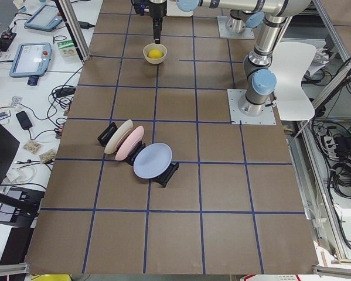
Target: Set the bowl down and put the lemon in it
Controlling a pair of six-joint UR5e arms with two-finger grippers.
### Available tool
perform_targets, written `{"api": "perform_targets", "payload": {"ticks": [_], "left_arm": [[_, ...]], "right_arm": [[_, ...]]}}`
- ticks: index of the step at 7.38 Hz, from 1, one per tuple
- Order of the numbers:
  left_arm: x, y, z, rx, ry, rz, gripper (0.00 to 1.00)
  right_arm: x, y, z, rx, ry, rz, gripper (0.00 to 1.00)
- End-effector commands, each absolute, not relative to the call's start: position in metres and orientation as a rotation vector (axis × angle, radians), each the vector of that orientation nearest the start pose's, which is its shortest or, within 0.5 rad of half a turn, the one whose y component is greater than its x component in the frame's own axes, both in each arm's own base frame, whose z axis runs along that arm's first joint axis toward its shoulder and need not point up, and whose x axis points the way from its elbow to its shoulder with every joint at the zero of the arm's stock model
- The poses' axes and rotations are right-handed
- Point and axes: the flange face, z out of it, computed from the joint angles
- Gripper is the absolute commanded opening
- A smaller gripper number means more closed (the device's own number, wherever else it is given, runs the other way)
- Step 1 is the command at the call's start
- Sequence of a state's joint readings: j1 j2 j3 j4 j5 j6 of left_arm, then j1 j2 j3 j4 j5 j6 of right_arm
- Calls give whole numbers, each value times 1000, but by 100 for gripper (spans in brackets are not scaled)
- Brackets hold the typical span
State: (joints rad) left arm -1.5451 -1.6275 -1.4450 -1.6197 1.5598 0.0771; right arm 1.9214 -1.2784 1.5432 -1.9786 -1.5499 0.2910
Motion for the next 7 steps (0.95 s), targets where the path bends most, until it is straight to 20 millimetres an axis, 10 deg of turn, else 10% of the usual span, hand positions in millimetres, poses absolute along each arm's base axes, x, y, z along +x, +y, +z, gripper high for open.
{"api": "perform_targets", "payload": {"ticks": [1,3,5,7], "left_arm": [[-122,-518,512,85,3152,-18,100],[-123,-518,513,82,3154,-20,100],[-123,-519,513,75,3154,-20,100],[-123,-519,512,73,3154,-18,100]], "right_arm": [[301,-467,489,-59,3060,-237,100],[287,-465,496,-27,3078,-224,100],[186,-502,497,167,3099,-127,100],[148,-501,501,98,3123,-71,100]]}}
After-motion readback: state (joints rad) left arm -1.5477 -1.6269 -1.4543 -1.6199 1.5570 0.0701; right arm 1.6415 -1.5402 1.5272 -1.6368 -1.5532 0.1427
